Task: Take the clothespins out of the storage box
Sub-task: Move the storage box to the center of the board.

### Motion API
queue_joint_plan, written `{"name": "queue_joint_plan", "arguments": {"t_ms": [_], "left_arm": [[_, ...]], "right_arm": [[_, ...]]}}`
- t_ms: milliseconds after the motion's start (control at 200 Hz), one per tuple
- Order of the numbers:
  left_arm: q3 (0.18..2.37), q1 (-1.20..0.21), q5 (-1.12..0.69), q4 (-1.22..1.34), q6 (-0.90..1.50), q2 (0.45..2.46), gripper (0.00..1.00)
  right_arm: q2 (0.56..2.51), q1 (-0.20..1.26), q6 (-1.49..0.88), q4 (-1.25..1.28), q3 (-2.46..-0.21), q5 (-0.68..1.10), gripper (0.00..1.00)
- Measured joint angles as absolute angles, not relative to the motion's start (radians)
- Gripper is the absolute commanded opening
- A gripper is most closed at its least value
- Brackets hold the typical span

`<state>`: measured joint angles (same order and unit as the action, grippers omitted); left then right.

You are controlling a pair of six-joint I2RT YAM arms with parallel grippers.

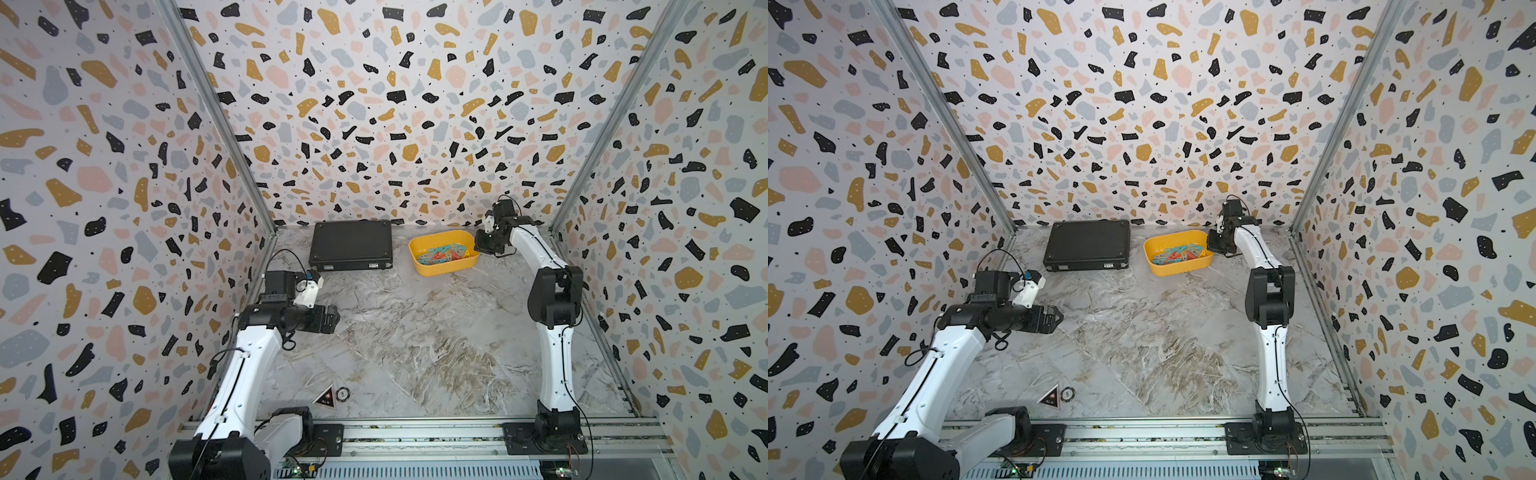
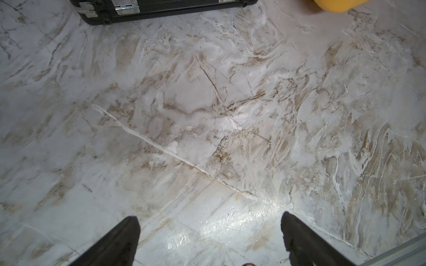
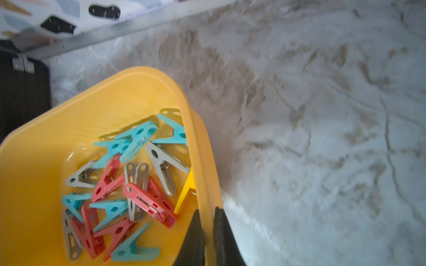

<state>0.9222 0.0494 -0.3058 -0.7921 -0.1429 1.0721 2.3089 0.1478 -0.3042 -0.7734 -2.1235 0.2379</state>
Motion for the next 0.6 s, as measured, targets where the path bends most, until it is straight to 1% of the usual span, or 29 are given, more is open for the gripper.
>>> {"name": "queue_joint_plan", "arguments": {"t_ms": [175,295,441,601], "left_arm": [[0.921,0.049,-0.306,-0.793,-0.144,1.072,1.0],[0.92,0.049,-0.307,-0.793,-0.146,1.071,1.0],[0.92,0.049,-0.307,-0.793,-0.146,1.071,1.0],[0.92,0.049,-0.307,-0.792,-0.147,1.071,1.0]], "right_arm": [[2.035,0.224,-0.292,-0.76,-1.761,0.207,0.0],[1.892,0.272,-0.29,-0.757,-1.556,0.196,0.0],[1.745,0.329,-0.296,-0.752,-1.364,0.183,0.0],[1.61,0.42,-0.31,-0.74,-1.217,0.175,0.0]]}}
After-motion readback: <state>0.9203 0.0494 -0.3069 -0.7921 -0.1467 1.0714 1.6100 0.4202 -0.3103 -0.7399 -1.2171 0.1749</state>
